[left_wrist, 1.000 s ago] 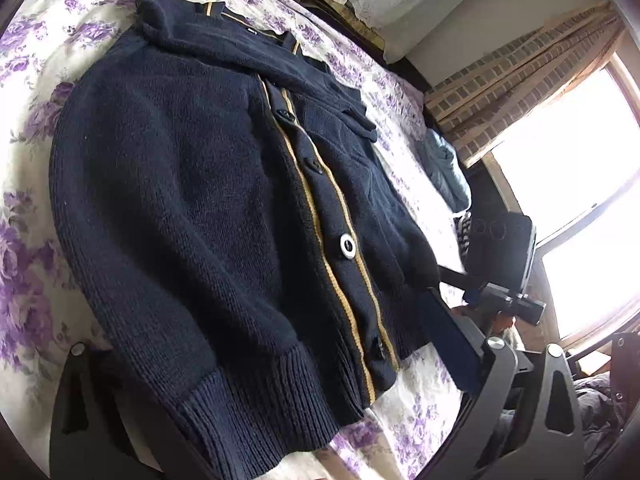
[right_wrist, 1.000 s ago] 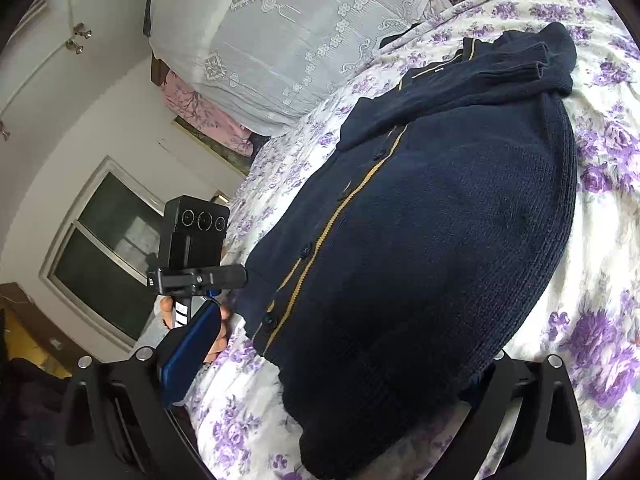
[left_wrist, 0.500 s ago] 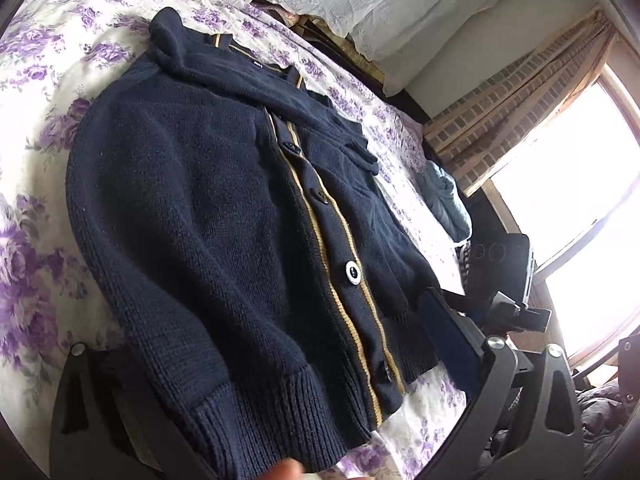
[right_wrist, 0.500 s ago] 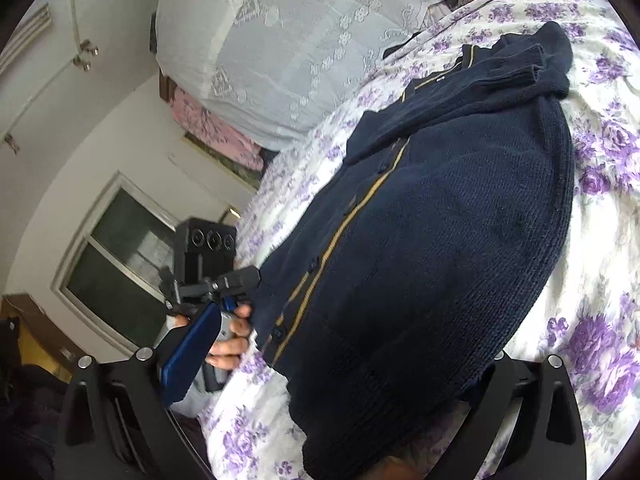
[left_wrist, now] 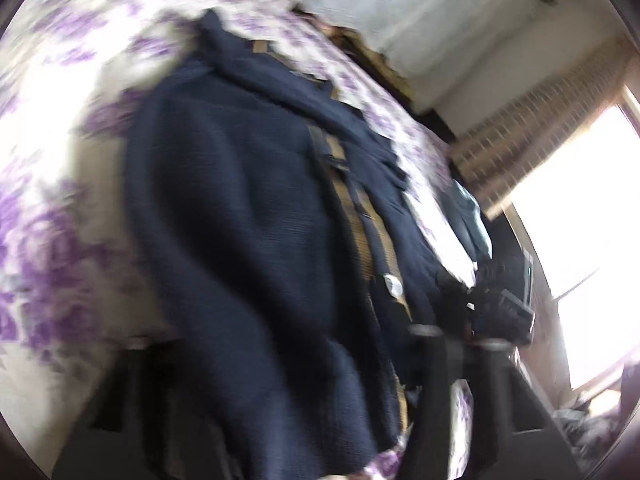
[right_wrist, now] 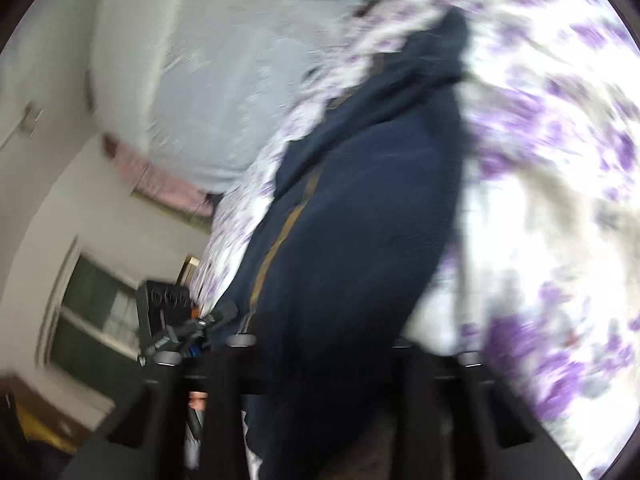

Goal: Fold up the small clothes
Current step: 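Lift the hem with the left gripper and fold it toward the collar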

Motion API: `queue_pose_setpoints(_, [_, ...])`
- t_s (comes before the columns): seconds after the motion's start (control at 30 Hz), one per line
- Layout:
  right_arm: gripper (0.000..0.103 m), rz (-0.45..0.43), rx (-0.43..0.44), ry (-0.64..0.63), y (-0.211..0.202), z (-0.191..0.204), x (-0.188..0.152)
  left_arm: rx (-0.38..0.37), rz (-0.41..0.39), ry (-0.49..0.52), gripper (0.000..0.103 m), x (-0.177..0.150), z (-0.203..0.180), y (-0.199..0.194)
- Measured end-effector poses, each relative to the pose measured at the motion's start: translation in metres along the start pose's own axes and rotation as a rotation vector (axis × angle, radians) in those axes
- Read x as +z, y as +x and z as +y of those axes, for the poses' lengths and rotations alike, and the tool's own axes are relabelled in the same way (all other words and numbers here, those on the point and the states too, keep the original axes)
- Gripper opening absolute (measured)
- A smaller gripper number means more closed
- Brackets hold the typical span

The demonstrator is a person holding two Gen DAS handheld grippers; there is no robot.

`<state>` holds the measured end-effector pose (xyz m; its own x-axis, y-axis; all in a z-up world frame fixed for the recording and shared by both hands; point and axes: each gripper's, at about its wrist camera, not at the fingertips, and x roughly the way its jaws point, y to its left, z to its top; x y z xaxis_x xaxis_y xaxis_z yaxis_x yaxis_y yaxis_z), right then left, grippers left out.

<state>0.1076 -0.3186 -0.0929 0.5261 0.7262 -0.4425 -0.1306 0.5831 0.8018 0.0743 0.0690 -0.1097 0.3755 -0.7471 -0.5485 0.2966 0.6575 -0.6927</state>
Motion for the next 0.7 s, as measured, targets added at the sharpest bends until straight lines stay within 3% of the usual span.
queue_pose_setpoints(0.07, [0.014,0.004,0.004,-0.004,0.001,0.001,0.0,-0.021,0.001,-0.079,0.021,0.002,0.015,-0.001])
queue_pose_setpoints(0.2, [0.014,0.011,-0.012,-0.035,0.003,0.007,-0.001,-0.023,0.013,-0.058,0.019,0.002,0.011,0.001])
queue_pose_setpoints(0.43, [0.014,0.075,-0.024,-0.118,0.005,0.021,-0.011,-0.102,0.035,-0.085,0.016,0.0,0.012,-0.004])
queue_pose_setpoints(0.57, [0.01,0.087,-0.021,-0.104,0.006,0.016,-0.009,-0.101,0.05,-0.087,0.013,0.0,0.013,-0.002])
queue_pose_setpoints(0.7, [0.009,0.056,-0.076,-0.221,0.0,0.036,-0.011,-0.072,0.034,-0.054,0.013,0.004,0.005,-0.007])
